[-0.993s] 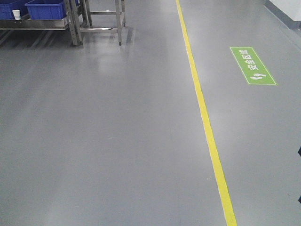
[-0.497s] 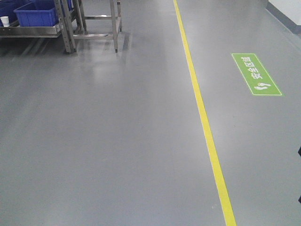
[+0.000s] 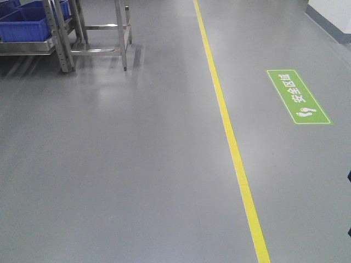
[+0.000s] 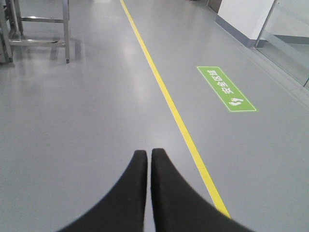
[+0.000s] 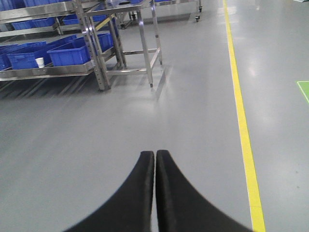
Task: Move and align brake pads A on conveyor
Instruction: 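Drive along the yellow floor line past the steel shelves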
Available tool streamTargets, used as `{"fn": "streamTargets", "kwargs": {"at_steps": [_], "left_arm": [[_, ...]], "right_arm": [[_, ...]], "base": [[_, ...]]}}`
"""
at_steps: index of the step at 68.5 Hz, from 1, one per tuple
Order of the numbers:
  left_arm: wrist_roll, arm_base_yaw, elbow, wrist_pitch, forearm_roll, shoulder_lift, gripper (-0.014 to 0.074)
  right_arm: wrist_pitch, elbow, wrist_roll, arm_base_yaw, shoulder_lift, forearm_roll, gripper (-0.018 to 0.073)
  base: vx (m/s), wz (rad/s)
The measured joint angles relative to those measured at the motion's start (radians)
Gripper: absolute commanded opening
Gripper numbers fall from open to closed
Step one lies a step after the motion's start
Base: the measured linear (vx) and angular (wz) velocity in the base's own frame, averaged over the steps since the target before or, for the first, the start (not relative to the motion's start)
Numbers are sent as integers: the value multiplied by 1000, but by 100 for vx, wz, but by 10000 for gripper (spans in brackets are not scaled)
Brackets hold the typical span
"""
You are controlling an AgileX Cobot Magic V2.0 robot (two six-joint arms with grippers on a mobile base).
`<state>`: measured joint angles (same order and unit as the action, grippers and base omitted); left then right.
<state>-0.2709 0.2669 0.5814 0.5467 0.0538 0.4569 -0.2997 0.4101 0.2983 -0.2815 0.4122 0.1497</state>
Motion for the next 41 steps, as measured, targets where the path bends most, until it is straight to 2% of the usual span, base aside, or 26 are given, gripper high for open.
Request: {"fn": "streamTargets", "kwargs": {"at_steps": [41], "left_arm": [[0,0,0,0,0,0,-6]], "right_arm": [[0,0,0,0,0,0,-8]], "base": [[46,-10]]}}
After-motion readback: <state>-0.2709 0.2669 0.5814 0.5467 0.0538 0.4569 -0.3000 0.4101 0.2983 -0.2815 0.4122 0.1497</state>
